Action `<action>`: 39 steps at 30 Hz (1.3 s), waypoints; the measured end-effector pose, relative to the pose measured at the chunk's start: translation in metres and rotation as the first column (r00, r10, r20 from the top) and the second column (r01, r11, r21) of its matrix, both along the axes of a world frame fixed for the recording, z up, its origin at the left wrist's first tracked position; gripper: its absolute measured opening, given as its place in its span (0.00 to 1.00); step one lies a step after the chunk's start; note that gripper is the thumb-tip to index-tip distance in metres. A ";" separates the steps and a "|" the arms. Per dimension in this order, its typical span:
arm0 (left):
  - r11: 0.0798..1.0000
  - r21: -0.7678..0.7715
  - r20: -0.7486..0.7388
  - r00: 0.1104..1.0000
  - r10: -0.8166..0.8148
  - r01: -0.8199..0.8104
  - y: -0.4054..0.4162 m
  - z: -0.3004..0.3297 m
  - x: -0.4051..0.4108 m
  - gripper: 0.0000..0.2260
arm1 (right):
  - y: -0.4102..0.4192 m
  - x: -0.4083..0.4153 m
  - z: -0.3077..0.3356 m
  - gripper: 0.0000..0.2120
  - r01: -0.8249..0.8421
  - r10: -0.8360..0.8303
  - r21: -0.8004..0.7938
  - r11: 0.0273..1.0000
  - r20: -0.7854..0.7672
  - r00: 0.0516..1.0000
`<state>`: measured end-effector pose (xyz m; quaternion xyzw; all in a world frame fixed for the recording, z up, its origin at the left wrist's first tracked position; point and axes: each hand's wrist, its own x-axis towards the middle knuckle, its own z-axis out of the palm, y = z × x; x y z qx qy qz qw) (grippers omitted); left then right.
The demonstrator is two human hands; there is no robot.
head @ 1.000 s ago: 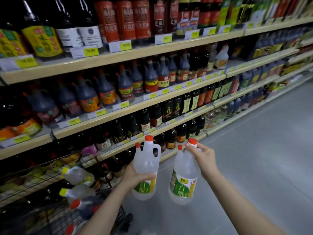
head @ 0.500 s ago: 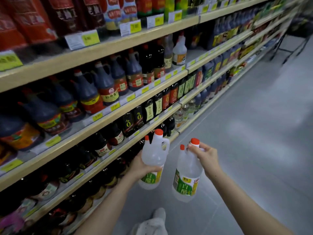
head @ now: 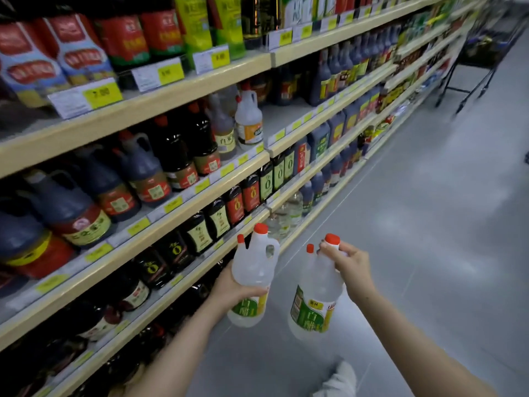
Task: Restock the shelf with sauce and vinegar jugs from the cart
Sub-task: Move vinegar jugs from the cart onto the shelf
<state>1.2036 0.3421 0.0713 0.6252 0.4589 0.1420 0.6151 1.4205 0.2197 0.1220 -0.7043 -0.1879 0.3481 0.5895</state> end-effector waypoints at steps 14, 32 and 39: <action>0.976 0.043 -0.068 0.974 0.215 -0.212 0.018 0.018 0.237 0.29 | 0.037 0.249 0.024 0.04 -0.137 0.137 -0.007 0.991 0.067 0.988; 0.951 0.185 0.046 0.969 0.241 -0.246 0.189 0.059 0.390 0.33 | 0.214 0.395 0.041 0.11 -0.149 0.134 0.082 0.985 0.166 0.977; 0.876 0.237 0.145 0.906 0.397 -0.421 0.221 0.058 0.432 0.37 | 0.276 0.451 0.030 0.04 -0.280 0.260 0.069 0.957 0.218 0.941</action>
